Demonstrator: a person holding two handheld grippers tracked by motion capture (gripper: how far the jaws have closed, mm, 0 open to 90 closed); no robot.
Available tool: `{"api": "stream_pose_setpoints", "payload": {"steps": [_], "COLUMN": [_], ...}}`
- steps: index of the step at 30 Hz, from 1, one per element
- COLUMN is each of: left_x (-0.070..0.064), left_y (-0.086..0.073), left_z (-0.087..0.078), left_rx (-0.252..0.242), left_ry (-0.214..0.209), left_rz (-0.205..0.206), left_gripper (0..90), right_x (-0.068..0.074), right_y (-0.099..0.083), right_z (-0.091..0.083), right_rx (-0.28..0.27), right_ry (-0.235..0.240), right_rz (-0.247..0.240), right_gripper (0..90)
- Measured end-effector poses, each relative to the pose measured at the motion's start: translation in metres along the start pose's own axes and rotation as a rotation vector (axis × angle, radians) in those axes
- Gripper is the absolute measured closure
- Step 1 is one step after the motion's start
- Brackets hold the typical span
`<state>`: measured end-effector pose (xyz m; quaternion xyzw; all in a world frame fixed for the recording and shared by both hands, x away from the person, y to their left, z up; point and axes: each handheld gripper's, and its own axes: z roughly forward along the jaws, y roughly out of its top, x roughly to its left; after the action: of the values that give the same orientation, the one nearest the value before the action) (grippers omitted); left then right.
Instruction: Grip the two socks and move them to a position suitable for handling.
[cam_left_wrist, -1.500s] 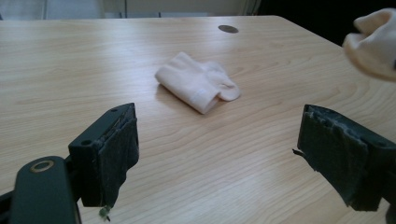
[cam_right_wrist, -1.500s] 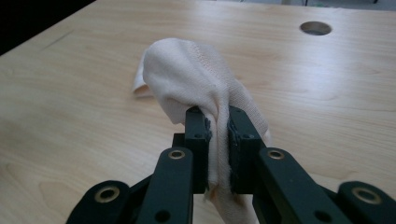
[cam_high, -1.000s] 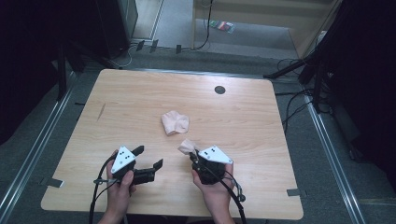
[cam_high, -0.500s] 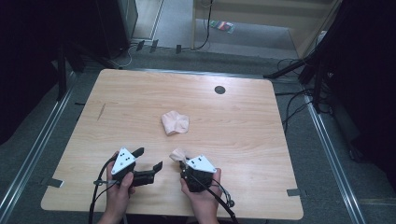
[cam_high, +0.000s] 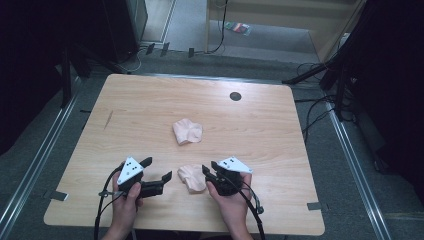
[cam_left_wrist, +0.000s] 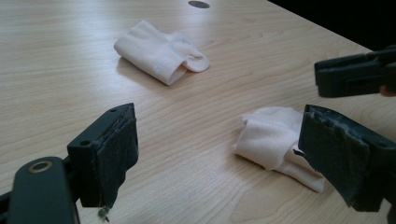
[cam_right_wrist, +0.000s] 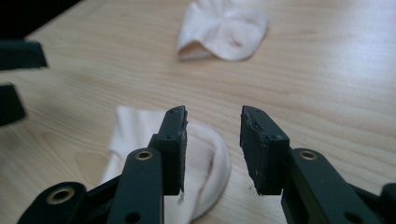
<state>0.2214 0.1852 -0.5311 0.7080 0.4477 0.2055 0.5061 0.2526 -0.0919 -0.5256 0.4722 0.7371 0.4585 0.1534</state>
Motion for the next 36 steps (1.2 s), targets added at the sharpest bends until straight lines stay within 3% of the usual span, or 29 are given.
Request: {"api": "stream_pose_setpoints", "payload": {"steps": [3, 8, 11, 18, 22, 30, 36], "left_x": [0.0, -0.001, -0.002, 0.0, -0.001, -0.001, -0.001], "left_y": [-0.001, -0.002, -0.002, -0.002, -0.003, -0.003, -0.004], "left_z": [0.001, 0.003, 0.003, 0.003, 0.003, 0.004, 0.007], "left_rx": [0.003, 0.009, 0.011, 0.017, 0.018, 0.024, 0.038], "left_ry": [0.0, -0.002, -0.003, -0.001, -0.003, -0.004, -0.013], "left_rz": [-0.002, 0.001, 0.002, 0.002, 0.004, 0.005, 0.0], "left_gripper": [12.5, 12.5, 12.5, 12.5, 12.5, 12.5, 12.5], "right_x": [0.001, 0.01, 0.009, 0.011, 0.016, 0.023, 0.022], "right_y": [-0.004, -0.006, -0.009, -0.015, -0.017, -0.02, -0.015], "right_z": [0.007, 0.014, 0.022, 0.03, 0.03, 0.027, 0.021], "right_rx": [0.021, 0.007, 0.046, 0.08, 0.101, 0.075, 0.049], "right_ry": [0.014, 0.054, 0.059, 0.025, -0.004, -0.045, -0.016], "right_rz": [-0.012, -0.107, -0.105, -0.15, -0.211, -0.244, -0.216], "right_gripper": [65.5, 67.3, 64.3, 58.9, 64.3, 81.8, 84.2]}}
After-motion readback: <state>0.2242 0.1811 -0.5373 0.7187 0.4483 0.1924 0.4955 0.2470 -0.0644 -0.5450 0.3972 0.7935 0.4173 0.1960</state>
